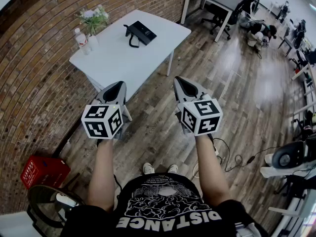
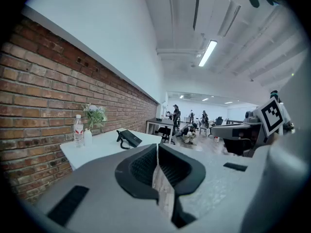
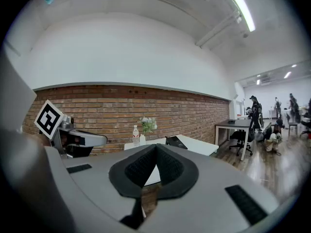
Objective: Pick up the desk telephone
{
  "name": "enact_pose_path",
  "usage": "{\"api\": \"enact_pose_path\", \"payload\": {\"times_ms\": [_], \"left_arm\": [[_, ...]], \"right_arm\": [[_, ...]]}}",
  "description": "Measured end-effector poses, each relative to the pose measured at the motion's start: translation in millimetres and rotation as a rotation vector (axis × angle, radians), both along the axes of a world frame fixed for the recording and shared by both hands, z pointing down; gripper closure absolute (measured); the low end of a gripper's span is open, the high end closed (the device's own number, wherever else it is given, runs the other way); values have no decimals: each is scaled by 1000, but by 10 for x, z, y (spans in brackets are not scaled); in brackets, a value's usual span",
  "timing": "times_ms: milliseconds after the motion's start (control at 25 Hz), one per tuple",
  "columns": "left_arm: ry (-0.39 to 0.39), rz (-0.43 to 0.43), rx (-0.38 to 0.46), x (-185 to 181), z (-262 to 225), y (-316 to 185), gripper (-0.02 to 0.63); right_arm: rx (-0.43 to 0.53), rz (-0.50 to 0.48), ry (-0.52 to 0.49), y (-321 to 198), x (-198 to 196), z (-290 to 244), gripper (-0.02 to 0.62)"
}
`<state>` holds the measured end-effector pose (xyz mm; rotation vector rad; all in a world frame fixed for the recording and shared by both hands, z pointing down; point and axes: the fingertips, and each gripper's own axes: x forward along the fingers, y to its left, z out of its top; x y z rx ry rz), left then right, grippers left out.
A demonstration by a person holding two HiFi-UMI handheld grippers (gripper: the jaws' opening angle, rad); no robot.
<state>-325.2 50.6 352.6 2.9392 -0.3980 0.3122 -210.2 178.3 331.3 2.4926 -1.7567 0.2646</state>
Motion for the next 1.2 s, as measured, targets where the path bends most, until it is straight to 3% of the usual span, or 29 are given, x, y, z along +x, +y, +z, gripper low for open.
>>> {"api": "enact_pose_path", "payload": {"times_ms": [320, 640, 880, 1200], "left_arm": [[-6, 24, -30, 20, 133, -92, 591], [-1, 51, -50, 272, 222, -209, 589], [9, 37, -52, 608, 264, -378, 587], [5, -6, -75, 1308, 305, -663, 546]], "right_arm": [[6, 26, -3, -104, 3, 57, 592], [-19, 35, 0, -207, 182, 189, 592], [-18, 23, -2, -376, 541, 265, 592], [-30, -22, -23, -702, 1306, 349, 563]]}}
